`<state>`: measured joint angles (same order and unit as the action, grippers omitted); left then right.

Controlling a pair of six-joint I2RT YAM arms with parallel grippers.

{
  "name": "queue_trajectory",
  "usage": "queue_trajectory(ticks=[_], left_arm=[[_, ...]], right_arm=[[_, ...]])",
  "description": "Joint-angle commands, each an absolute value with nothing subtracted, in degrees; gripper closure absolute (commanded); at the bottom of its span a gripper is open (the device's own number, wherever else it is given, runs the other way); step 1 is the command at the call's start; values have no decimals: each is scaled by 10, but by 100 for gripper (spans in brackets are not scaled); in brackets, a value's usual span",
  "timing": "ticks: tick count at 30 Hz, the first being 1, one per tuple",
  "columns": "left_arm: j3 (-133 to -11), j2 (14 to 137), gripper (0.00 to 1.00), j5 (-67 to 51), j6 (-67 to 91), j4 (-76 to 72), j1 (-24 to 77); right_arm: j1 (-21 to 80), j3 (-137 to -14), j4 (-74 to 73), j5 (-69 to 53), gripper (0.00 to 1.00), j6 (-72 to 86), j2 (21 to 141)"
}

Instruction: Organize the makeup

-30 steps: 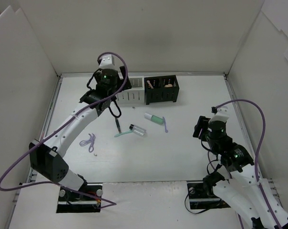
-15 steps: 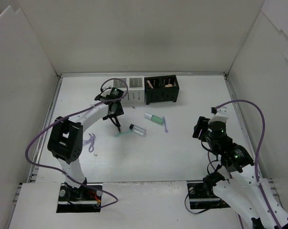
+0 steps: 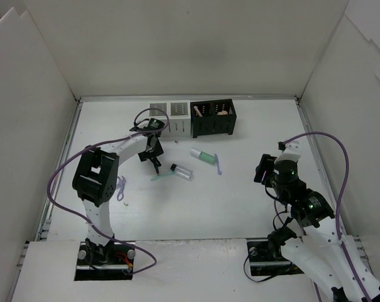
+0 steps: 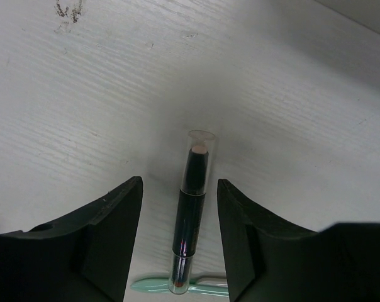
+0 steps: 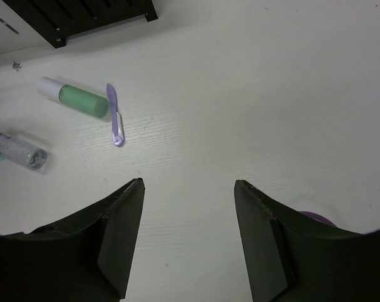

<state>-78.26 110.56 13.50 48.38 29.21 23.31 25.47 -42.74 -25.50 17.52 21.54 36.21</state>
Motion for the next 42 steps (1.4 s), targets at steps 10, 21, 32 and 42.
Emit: queue_trajectory(ticks=[10, 21, 32, 42], left_arm=[[-794, 1100, 68, 137, 520, 289, 213], [-758, 1059, 100, 141, 516, 280, 188], [-757, 883, 100, 210, 427, 159, 241], [-872, 944, 100, 26, 201, -131, 289]], right_arm=[[250, -426, -221, 178, 44, 214, 366], [250, -426, -221, 178, 44, 214, 361], [250, -426, -222, 180, 44, 213, 356], [254, -427, -220, 184, 44, 212, 363]])
